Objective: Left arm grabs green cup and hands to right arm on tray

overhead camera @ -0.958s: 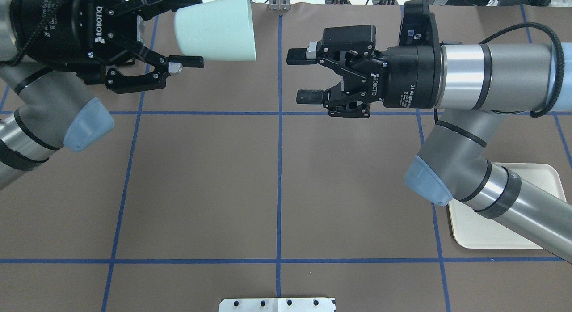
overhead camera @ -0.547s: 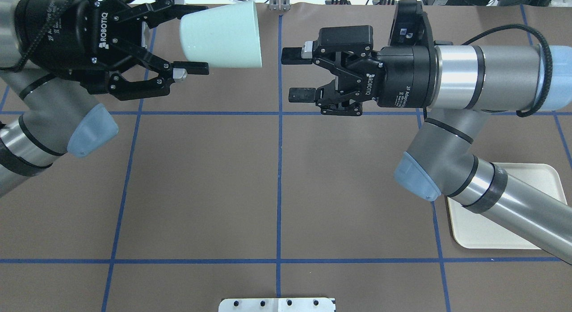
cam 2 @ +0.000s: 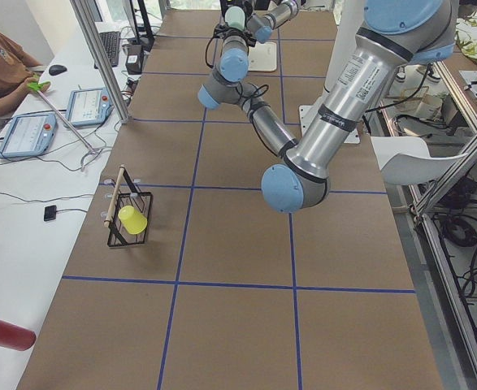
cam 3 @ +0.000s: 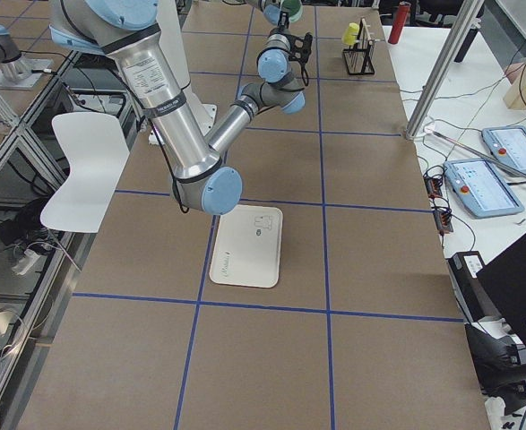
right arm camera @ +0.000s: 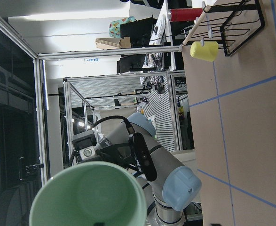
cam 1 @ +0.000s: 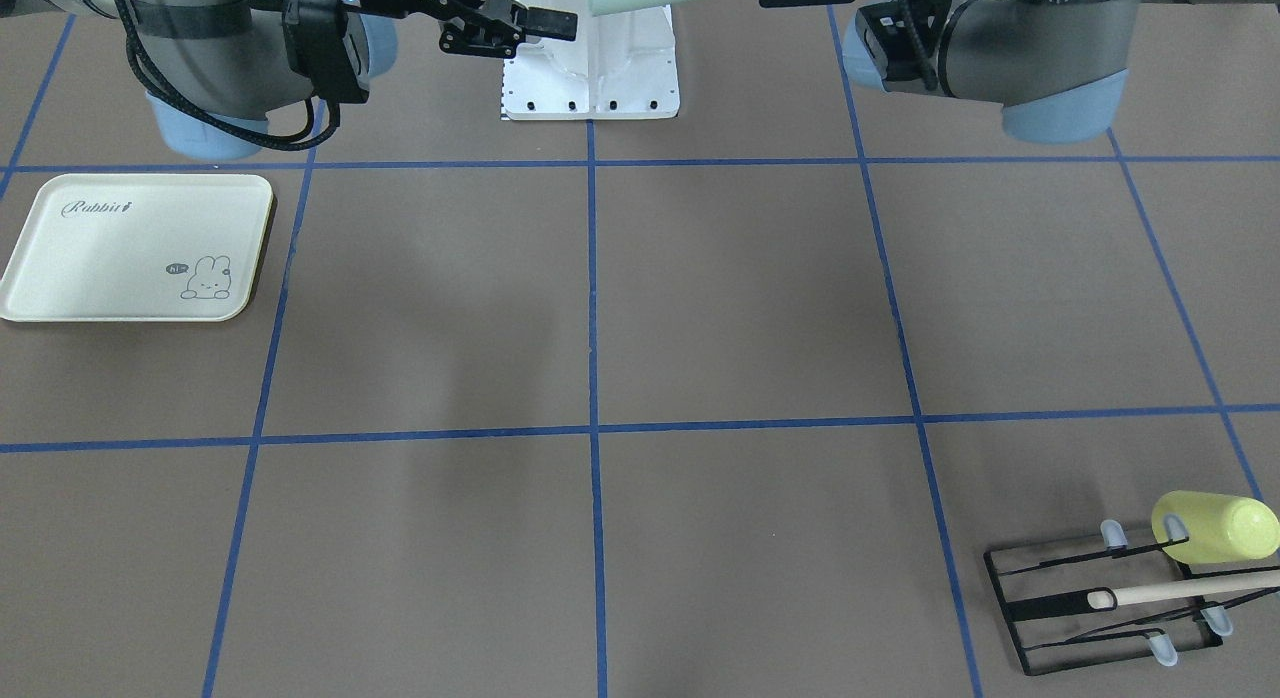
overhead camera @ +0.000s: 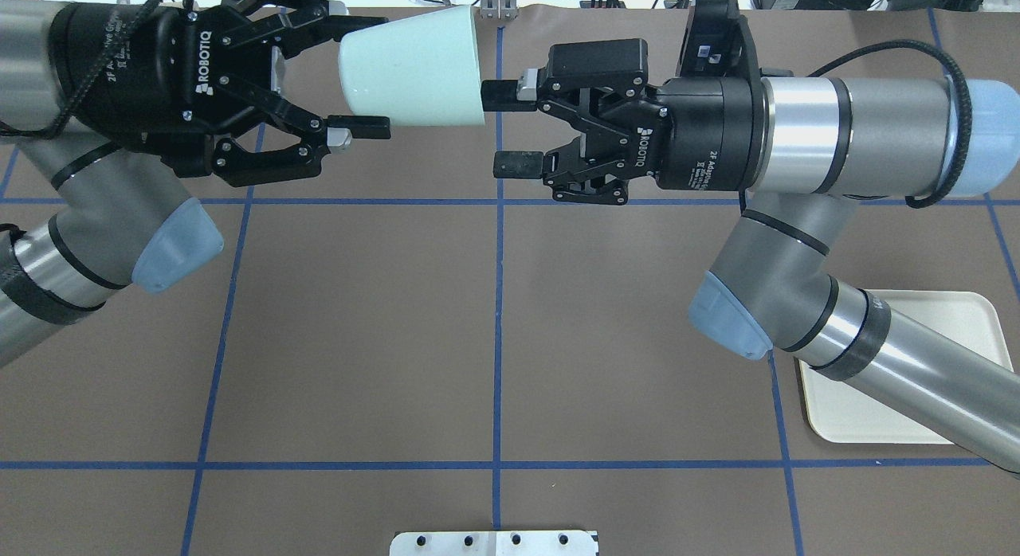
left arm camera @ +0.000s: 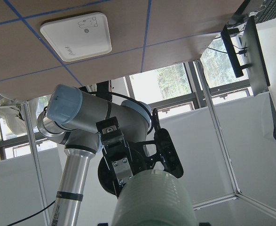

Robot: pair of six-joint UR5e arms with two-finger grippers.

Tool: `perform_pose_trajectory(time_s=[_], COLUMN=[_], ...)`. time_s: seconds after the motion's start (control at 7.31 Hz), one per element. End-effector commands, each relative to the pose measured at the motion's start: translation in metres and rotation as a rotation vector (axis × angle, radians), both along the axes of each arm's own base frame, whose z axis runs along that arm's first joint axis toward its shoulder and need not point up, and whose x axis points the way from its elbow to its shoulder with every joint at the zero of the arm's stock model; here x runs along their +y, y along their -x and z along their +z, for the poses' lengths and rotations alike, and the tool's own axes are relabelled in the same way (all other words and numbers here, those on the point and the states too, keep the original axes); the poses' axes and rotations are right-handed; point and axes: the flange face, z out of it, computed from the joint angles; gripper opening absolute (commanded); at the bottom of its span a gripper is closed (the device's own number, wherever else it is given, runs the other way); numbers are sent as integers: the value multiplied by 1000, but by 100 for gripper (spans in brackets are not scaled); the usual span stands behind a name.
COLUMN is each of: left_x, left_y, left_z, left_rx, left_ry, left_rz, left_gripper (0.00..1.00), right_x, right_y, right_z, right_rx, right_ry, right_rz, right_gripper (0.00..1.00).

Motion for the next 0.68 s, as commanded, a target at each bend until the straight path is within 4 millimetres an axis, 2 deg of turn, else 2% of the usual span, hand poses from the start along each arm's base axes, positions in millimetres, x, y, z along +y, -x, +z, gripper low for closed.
perform_pose_trajectory(time_s=[0.0, 0.14, 0.27, 0.41, 0.55], left_x=[4, 5, 9, 11, 12], left_y=[-6, -9, -17, -21, -23], left_z=[-4, -4, -5, -6, -7], left_rx=[-2, -3, 5, 12, 14], left_ry=[11, 7, 10, 15, 15], left_rz=[9, 11, 18, 21, 24], left_gripper=[0, 0, 0, 0, 0], right_x=[2, 1, 2, 2, 2], right_y=[2, 1, 2, 2, 2], right_z=[-4, -4, -4, -4, -4], right_rx=[-6, -9, -9, -11, -12], right_ry=[-4, -4, -4, -5, -3], right_rz=[-3, 1, -1, 0, -1], right_gripper=[66, 63, 55, 39, 16])
